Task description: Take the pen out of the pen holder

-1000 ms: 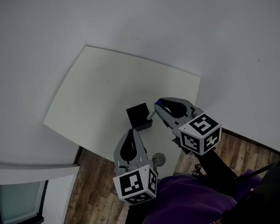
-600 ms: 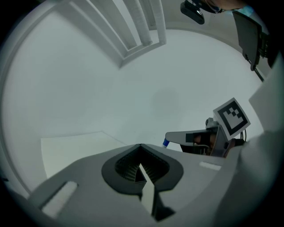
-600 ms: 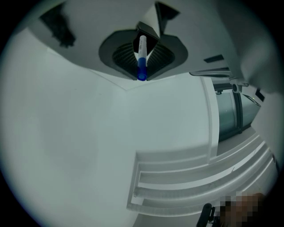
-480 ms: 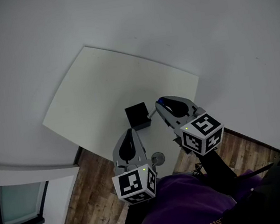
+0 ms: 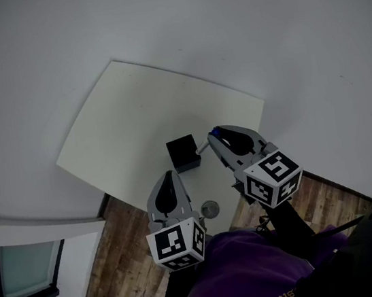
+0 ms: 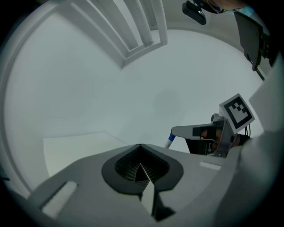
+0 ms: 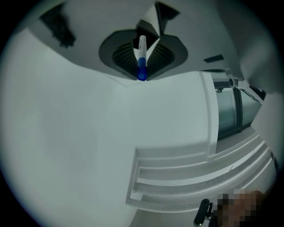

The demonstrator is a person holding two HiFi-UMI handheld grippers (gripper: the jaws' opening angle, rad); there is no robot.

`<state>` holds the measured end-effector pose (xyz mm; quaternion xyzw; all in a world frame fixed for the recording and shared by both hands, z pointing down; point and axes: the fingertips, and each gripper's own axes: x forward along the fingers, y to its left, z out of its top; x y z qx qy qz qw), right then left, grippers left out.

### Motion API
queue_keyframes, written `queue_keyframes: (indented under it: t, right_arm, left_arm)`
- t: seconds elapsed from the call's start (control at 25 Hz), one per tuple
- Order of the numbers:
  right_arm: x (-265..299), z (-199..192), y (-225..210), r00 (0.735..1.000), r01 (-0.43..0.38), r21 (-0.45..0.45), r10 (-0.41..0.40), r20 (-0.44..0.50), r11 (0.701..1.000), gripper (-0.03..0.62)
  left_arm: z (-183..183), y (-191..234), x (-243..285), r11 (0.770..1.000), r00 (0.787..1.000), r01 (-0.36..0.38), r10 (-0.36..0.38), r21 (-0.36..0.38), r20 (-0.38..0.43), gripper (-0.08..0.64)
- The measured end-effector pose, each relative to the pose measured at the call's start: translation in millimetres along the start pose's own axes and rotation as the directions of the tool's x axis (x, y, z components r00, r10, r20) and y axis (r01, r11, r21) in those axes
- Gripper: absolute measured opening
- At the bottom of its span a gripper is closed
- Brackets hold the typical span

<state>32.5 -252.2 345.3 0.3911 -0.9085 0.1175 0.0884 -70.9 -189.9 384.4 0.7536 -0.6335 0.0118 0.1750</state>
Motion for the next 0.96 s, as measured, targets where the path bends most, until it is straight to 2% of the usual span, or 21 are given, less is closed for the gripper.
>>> queue_keyframes:
  t: [0.96]
  right_arm:
    - [-4.7, 6.6, 4.6, 1.000, -0.002, -0.010, 0.002, 0.012, 1.000, 0.071]
  left_arm:
    - [-0.9, -0.3, -1.1, 1.000, 1.000, 0.009, -0.009, -0.003, -0.001, 0.008]
